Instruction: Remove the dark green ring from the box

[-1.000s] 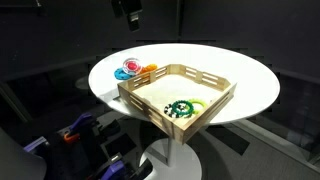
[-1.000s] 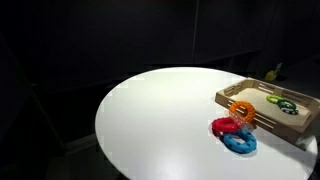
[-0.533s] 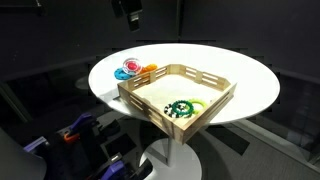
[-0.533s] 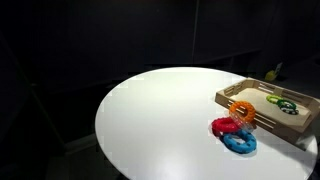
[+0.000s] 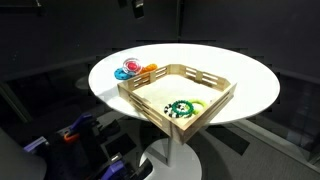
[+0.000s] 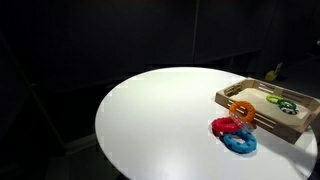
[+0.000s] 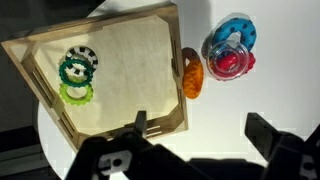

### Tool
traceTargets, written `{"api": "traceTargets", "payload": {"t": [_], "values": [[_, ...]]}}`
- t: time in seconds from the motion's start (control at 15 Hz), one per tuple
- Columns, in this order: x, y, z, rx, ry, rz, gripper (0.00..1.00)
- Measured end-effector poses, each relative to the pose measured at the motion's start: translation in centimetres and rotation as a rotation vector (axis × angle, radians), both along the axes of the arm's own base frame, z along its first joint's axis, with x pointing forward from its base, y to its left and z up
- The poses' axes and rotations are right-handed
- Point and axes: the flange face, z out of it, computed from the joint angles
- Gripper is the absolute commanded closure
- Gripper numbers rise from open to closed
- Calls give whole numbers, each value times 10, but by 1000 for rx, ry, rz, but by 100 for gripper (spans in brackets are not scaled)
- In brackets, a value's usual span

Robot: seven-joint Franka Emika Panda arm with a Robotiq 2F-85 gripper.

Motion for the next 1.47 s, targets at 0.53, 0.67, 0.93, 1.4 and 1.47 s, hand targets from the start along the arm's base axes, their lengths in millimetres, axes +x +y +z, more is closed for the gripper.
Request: {"api": "traceTargets", "payload": {"t": [0.53,0.67,0.93,1.4,1.47], "values": [[49,-29,-11,-47,67,-119,0],[60,-45,-24,-59,95,-148,0],[74,-75,-57,-82,150,-191,0],[89,-109,-108,-139,248,-219,0],[92,-112,-112,-146,260,-222,0]]}}
